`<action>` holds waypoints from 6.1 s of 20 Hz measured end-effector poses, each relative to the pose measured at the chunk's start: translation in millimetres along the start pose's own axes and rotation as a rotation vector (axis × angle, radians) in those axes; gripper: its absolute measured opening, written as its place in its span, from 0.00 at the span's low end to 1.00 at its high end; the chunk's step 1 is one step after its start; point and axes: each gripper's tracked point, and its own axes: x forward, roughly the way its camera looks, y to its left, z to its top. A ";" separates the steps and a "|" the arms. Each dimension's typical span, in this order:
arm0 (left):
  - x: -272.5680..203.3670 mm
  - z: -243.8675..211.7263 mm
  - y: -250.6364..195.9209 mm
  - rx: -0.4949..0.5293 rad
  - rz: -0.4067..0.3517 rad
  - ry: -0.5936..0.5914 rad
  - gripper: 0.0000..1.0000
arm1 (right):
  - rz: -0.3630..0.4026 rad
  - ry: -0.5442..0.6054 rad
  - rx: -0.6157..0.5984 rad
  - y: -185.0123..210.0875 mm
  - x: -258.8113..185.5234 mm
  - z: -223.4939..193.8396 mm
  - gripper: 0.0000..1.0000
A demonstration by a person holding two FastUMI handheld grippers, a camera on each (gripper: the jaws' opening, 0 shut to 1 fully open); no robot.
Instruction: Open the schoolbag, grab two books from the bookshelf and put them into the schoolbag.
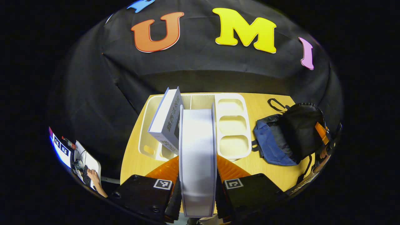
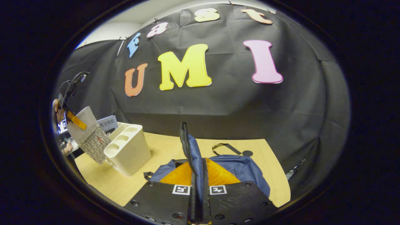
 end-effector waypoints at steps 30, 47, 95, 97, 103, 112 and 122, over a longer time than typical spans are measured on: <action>-59.1 -51.7 -147.3 -0.142 -0.546 -0.147 0.46 | -0.026 0.033 0.073 15.3 4.6 -18.3 0.08; 14.2 -0.2 -281.6 -0.264 -0.743 -0.057 0.42 | 0.026 0.014 0.099 3.6 -2.7 -0.9 0.08; 209.1 -19.9 -416.9 -0.419 -0.734 0.001 0.82 | 0.066 0.013 0.205 28.7 -0.5 25.9 0.08; 202.5 -23.1 -409.7 -0.278 -0.655 -0.030 0.86 | 0.049 0.007 0.195 23.1 -2.6 24.2 0.08; 148.3 12.8 -365.2 -0.117 -0.590 -0.237 0.86 | 0.056 0.002 0.170 28.5 -6.3 24.4 0.08; 53.5 88.2 -227.9 0.068 -0.405 -0.593 0.98 | 0.017 0.032 0.147 25.7 -2.5 15.3 0.08; 34.7 152.8 -59.0 -0.055 -0.226 -0.609 0.97 | 0.034 0.051 0.125 36.5 2.9 5.4 0.08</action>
